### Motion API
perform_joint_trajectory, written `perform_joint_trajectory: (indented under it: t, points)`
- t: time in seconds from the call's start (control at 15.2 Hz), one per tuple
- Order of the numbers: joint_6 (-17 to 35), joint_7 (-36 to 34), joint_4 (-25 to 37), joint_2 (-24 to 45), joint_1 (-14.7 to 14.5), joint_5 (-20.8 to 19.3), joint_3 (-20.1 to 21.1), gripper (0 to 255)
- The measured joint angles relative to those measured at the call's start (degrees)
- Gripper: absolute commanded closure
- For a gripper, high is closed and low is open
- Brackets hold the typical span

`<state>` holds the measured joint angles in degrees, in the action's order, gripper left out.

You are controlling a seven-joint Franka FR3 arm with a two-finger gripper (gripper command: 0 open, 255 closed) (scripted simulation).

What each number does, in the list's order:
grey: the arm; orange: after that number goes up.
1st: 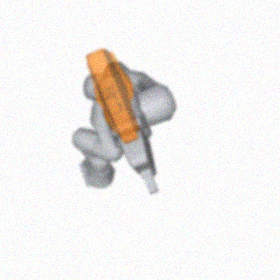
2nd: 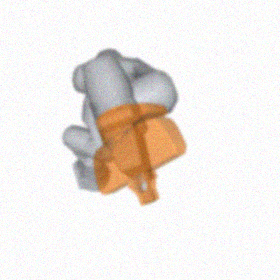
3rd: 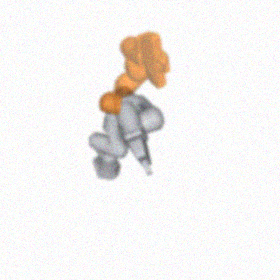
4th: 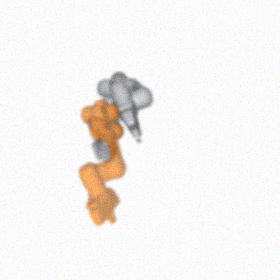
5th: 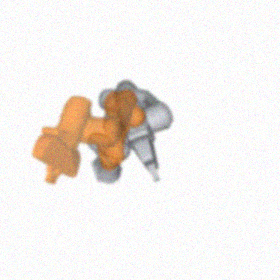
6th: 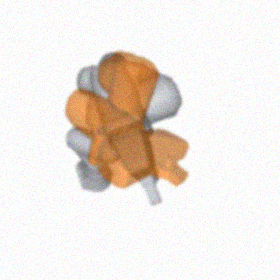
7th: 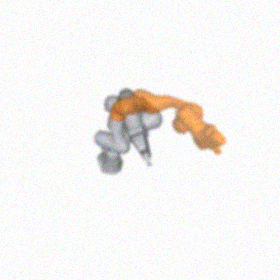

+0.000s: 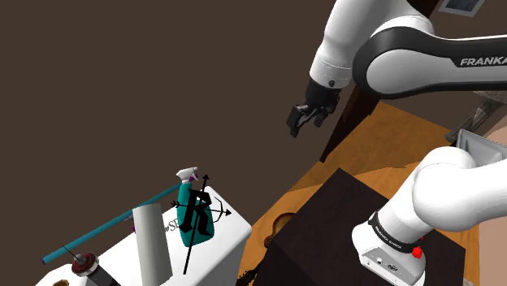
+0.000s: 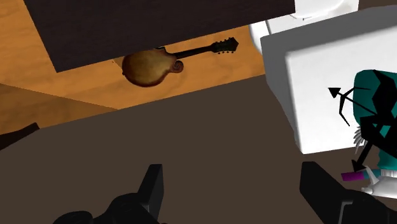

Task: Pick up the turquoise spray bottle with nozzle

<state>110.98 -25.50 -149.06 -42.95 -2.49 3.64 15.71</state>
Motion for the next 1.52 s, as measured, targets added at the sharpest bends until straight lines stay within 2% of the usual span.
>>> perform_joint_trajectory:
  t: [0.33, 0.46, 0.66, 0.86, 1.06, 1.19, 1.32, 1.45, 1.52]
  points:
    - [10.84, -9.04, -1.83, 5.86, -0.09, 1.8, 7.34, 0]
    - [15.32, -12.57, -1.71, 9.23, 0.81, 1.48, 10.21, 0]
    - [21.11, -19.16, -0.15, 14.86, 2.8, -0.16, 15.49, 0]
    - [26.89, -27.01, 2.17, 21.55, 6.42, -4.3, 21.48, 0]
    - [31.29, -36.77, 5.66, 29.18, 11.94, -12.24, 28.06, 0]
    - [33.03, -46.01, 8.5, 35.35, 15.88, -20.78, 33.11, 0]
    - [32.7, -55.75, 12.09, 42.06, 18.29, -31.07, 36.05, 0]
    - [30.61, -65.51, 16.68, 49.7, 17.39, -42.16, 36.15, 0]
    - [29.28, -69.92, 19.15, 53.44, 15.59, -47.11, 35.13, 0]
